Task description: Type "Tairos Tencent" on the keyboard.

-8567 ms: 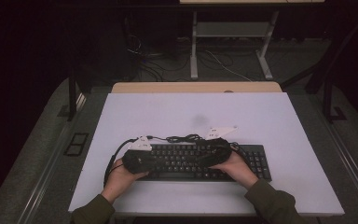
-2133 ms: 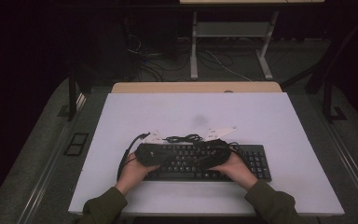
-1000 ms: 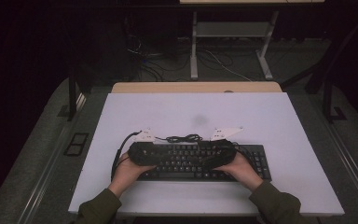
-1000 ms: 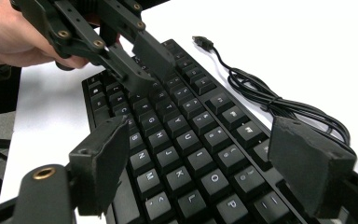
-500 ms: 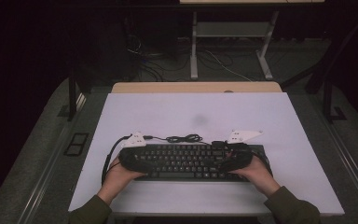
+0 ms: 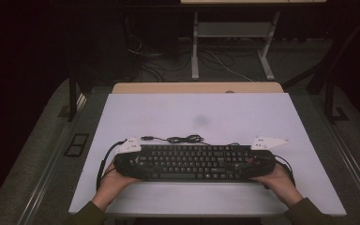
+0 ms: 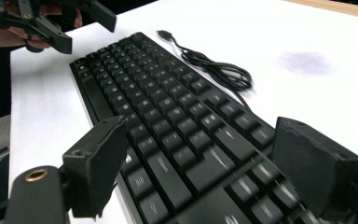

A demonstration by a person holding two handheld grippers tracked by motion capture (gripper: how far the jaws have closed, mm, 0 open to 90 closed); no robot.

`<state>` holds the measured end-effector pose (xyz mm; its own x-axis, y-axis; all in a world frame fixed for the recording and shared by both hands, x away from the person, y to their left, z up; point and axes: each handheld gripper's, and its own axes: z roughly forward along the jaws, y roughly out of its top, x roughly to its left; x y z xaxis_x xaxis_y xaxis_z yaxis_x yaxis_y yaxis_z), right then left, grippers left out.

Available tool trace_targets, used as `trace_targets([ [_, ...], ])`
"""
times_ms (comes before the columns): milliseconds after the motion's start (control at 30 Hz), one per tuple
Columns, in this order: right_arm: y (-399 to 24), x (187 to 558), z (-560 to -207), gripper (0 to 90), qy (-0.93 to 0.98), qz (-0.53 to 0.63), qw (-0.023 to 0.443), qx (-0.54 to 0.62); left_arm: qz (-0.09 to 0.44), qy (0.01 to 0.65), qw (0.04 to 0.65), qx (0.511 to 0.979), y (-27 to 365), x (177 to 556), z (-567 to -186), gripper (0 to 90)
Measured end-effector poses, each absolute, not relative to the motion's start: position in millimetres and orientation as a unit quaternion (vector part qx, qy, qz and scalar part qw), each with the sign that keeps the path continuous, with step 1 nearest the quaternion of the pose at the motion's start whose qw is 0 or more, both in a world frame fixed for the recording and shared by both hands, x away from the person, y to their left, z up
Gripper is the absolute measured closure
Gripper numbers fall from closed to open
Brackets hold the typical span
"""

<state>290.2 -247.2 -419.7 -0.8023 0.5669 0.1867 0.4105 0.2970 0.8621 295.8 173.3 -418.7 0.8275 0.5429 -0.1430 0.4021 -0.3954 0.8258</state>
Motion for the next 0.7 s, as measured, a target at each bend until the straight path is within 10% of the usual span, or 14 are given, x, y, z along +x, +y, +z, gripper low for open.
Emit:
trace_targets([
  [700,-292.4,272.8,-428.6,17.6,0.792,0.500,0.095,0.337,0.079,0.283,0.471,0.832,176.8,294.1,-417.2,15.4],
])
